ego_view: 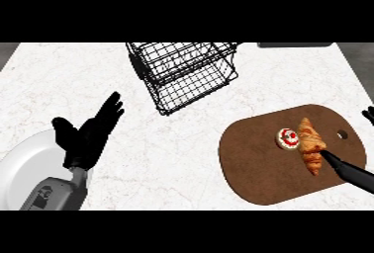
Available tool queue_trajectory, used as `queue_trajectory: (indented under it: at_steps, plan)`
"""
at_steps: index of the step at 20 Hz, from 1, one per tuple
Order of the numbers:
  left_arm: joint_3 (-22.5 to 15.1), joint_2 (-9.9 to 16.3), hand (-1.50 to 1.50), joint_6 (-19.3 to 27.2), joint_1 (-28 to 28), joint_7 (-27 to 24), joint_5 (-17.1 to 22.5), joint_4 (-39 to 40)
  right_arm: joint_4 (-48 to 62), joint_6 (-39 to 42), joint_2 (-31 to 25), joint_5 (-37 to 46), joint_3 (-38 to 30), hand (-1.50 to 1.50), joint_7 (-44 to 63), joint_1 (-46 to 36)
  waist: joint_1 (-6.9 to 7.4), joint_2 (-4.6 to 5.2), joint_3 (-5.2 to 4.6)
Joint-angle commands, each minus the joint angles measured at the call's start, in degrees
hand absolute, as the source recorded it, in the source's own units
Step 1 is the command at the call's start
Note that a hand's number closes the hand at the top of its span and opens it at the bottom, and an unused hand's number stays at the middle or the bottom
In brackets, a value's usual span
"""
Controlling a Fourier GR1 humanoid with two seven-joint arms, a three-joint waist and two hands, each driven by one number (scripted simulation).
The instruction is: Pick the cupcake from the cutting board and place it in the tiered basket
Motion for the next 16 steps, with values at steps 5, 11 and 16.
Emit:
queue_trajectory:
  at_steps: [5,11,16]
  plan:
    - [2.80,1.16,0.00,-2.92,-2.63,1.32,1.85,1.49,-14.87,-3.99,-12.02,14.38,1.51,-1.50,14.29,11.32,-0.38,-0.13,-0.28]
    - [0.06,-1.49,0.00,-0.35,0.22,0.93,-0.15,-0.24,-26.24,-8.18,-20.76,29.13,0.57,-1.50,35.66,18.14,-0.56,-0.34,-0.61]
    - [0.95,-0.92,0.00,-1.26,-2.48,1.21,-0.65,1.45,-39.41,-4.23,-23.09,37.66,4.99,-1.50,58.82,18.22,0.61,0.21,-0.47]
